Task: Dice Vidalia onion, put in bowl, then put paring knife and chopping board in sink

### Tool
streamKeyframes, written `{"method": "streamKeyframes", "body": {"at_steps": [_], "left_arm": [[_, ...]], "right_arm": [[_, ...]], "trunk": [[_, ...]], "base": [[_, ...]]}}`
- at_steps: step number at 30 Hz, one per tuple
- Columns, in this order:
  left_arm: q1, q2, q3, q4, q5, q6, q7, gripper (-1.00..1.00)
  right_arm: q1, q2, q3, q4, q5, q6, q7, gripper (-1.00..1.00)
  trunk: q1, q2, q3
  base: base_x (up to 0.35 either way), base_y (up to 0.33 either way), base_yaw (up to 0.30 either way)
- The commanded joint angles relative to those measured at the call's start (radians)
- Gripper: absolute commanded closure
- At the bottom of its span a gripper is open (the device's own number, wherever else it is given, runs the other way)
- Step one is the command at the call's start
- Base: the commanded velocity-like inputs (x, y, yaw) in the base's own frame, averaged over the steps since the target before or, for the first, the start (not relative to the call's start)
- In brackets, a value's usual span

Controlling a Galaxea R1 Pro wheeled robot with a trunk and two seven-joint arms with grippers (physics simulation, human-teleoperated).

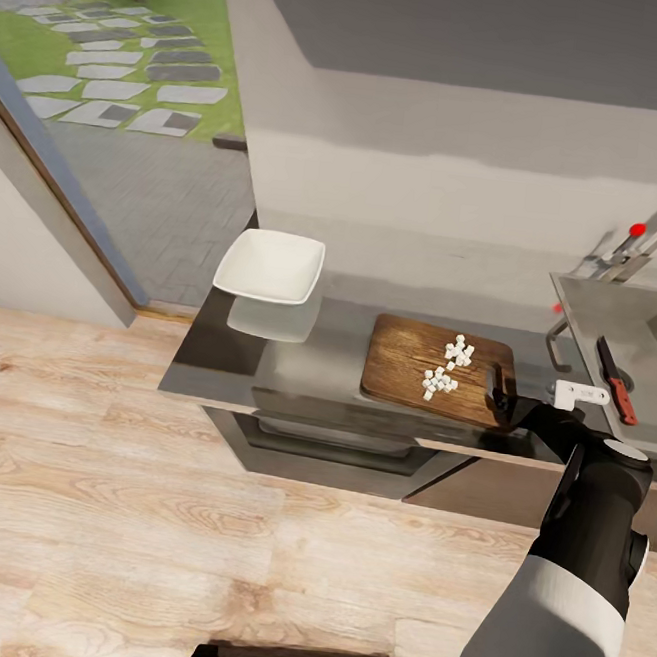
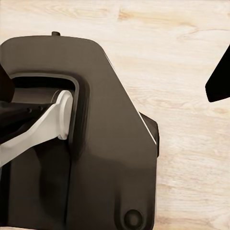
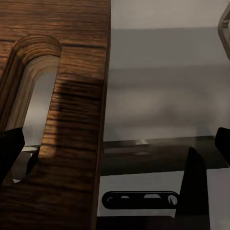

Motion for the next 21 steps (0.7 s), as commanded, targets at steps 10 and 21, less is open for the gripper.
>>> {"method": "streamKeyframes", "body": {"at_steps": [10,21], "left_arm": [[0.001,-0.001,0.005,-0.002,0.002,0.000,-0.008,-1.00],[0.001,-0.001,0.005,-0.002,0.001,0.000,-0.008,-1.00]], "right_arm": [[-0.001,0.001,-0.003,-0.001,0.010,-0.001,0.010,1.00],[-0.001,0.001,-0.004,-0.001,0.012,-0.001,0.009,1.00]], "trunk": [[0.001,-0.002,-0.001],[0.001,-0.002,-0.001]], "base": [[0.000,0.000,0.000],[0.000,0.000,0.000]]}}
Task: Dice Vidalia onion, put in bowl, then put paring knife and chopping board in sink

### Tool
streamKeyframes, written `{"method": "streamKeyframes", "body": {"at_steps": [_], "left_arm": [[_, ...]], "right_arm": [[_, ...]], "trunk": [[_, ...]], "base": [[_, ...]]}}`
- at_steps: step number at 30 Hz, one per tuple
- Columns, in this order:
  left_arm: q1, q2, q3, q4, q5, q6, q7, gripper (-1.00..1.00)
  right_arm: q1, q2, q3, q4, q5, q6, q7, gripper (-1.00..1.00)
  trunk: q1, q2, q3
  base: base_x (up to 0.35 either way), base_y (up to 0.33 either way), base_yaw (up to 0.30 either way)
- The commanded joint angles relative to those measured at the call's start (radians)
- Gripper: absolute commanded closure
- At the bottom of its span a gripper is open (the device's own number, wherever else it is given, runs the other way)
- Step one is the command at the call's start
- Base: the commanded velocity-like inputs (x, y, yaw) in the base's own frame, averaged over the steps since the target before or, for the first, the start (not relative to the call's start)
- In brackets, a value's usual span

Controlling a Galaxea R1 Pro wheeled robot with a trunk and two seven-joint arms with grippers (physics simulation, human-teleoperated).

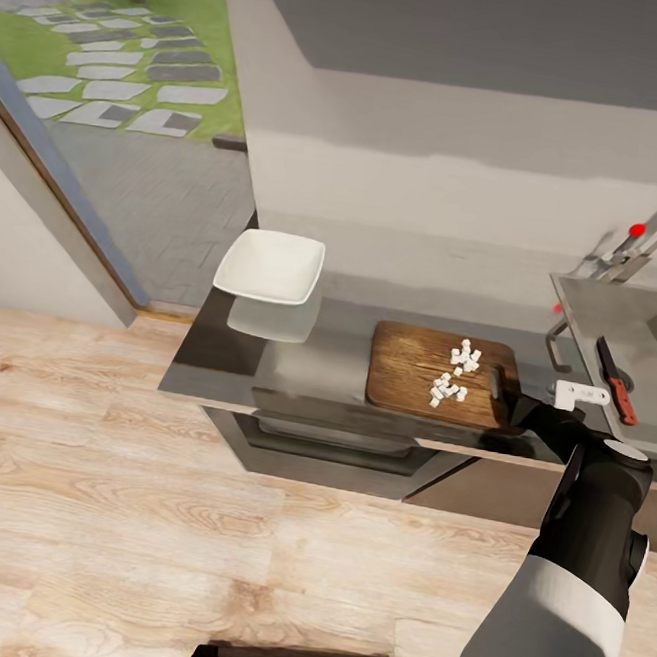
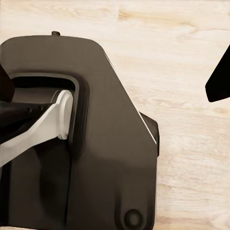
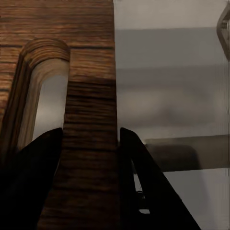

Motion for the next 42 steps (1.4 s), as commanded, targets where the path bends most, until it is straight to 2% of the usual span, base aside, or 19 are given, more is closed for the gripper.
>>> {"method": "streamKeyframes", "body": {"at_steps": [1,32,42], "left_arm": [[0.001,-0.001,0.005,-0.002,0.002,0.000,-0.008,-1.00],[0.001,-0.001,0.006,-0.001,0.003,0.000,-0.008,-1.00],[0.001,-0.001,0.006,0.000,0.003,0.000,-0.008,-1.00]], "right_arm": [[-0.001,0.001,-0.002,-0.001,0.009,0.001,0.010,1.00],[-0.001,0.001,-0.002,-0.001,0.009,0.003,0.008,1.00],[-0.001,0.001,-0.001,-0.001,0.009,0.009,0.008,1.00]], "trunk": [[0.001,-0.002,0.000],[0.001,-0.002,0.047],[0.001,-0.002,0.050]], "base": [[0.000,0.000,-0.004],[0.000,0.000,-0.059],[0.000,0.000,-0.013]]}}
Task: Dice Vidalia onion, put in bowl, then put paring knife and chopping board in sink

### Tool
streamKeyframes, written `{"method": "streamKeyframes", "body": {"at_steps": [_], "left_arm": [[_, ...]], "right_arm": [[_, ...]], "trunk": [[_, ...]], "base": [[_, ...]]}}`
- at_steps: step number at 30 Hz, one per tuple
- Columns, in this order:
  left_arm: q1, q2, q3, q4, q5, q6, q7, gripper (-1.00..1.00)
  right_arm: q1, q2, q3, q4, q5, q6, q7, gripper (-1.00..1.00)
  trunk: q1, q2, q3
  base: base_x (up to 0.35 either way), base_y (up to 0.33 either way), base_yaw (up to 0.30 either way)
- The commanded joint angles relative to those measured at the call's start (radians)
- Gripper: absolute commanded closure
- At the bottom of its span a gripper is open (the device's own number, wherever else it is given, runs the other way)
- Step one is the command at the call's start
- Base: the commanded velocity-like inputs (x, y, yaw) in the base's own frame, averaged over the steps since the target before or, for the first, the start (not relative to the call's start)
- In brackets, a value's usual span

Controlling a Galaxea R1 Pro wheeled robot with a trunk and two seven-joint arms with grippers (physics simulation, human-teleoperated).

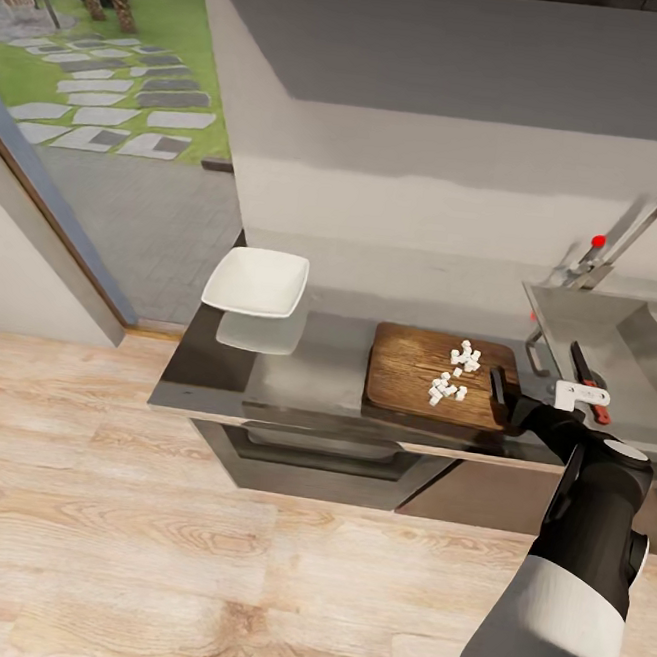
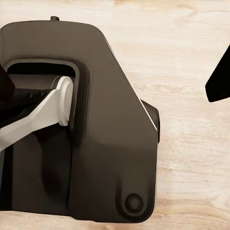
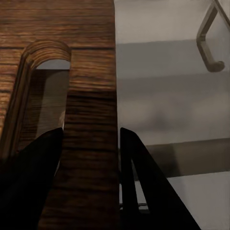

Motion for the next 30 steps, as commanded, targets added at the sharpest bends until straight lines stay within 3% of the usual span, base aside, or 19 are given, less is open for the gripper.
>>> {"method": "streamKeyframes", "body": {"at_steps": [1,12,30], "left_arm": [[0.001,-0.001,0.005,-0.002,0.002,0.000,-0.008,-1.00],[0.001,-0.001,0.005,-0.002,0.002,0.000,-0.008,-1.00],[0.001,-0.001,0.005,-0.003,0.002,0.000,-0.008,-1.00]], "right_arm": [[-0.001,0.001,-0.002,-0.001,0.010,0.001,0.010,1.00],[-0.001,0.001,-0.002,-0.002,0.010,0.001,0.010,1.00],[-0.001,0.001,-0.002,-0.002,0.010,0.001,0.010,1.00]], "trunk": [[0.001,-0.002,-0.001],[0.001,-0.002,0.000],[0.001,-0.002,0.027]], "base": [[0.000,0.000,0.000],[0.000,0.000,-0.001],[0.000,0.000,-0.019]]}}
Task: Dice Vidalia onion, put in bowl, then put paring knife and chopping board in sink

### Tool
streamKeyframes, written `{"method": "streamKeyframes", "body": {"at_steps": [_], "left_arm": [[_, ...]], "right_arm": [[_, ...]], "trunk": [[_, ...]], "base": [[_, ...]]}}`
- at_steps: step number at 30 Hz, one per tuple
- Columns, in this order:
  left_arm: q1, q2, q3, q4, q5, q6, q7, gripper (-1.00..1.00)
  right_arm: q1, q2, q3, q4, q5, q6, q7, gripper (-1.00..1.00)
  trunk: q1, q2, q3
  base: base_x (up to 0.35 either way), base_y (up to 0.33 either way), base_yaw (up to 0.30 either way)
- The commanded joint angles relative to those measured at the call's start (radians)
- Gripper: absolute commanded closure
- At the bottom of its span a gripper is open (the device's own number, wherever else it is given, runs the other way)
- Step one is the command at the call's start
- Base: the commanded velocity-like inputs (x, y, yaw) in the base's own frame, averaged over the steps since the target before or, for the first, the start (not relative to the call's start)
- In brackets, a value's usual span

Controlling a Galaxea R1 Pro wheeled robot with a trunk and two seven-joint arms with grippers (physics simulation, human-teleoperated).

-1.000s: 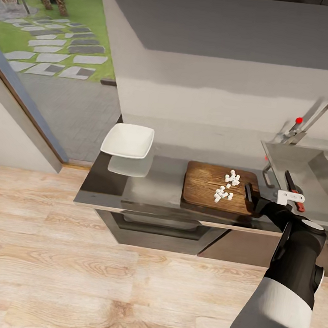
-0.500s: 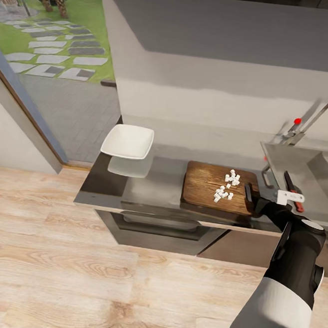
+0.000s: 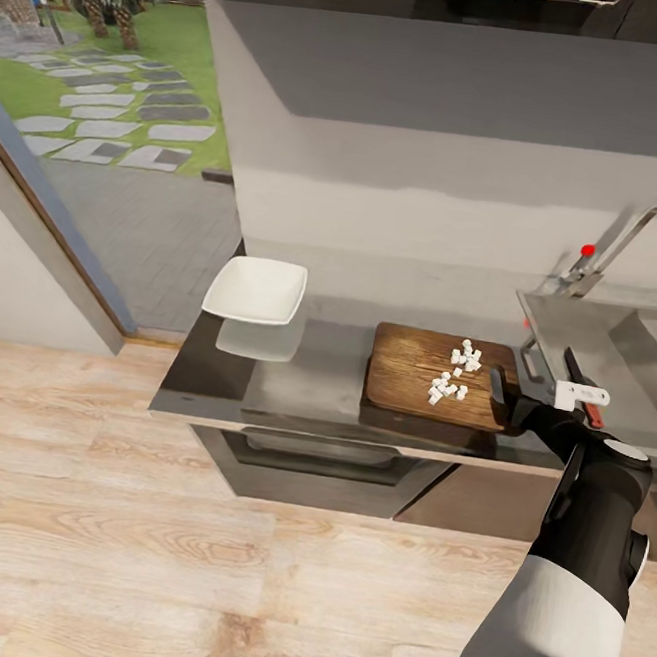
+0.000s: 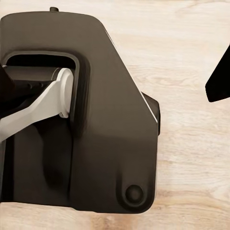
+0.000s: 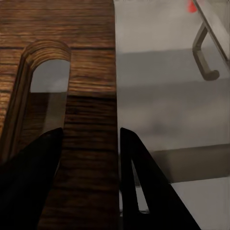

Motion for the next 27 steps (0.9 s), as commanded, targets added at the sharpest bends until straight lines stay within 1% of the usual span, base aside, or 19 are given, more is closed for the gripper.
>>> {"method": "streamKeyframes", "body": {"at_steps": [1,11,19,24,27], "left_arm": [[0.001,-0.001,0.005,-0.002,0.002,0.000,-0.008,-1.00],[0.001,-0.001,0.005,-0.002,0.002,0.000,-0.008,-1.00],[0.001,-0.001,0.005,-0.002,0.002,0.000,-0.008,-1.00],[0.001,-0.001,0.005,-0.002,0.002,0.000,-0.008,-1.00],[0.001,-0.001,0.005,-0.002,0.002,0.000,-0.008,-1.00]], "right_arm": [[-0.001,0.001,-0.002,-0.002,0.010,0.001,0.010,1.00],[-0.001,0.001,-0.002,-0.001,0.010,0.001,0.010,1.00],[-0.001,0.001,-0.002,-0.001,0.014,0.005,0.009,1.00],[-0.001,0.001,-0.001,-0.001,0.062,0.008,0.008,1.00],[-0.001,0.001,-0.001,-0.001,0.073,0.015,0.009,1.00]], "trunk": [[0.001,-0.002,0.000],[0.001,-0.002,0.015],[0.001,-0.002,0.017],[0.001,-0.002,0.017],[0.001,-0.002,0.017]], "base": [[0.000,0.000,0.000],[0.000,0.000,0.000],[0.000,0.000,0.000],[0.000,0.000,0.000],[0.000,0.000,0.000]]}}
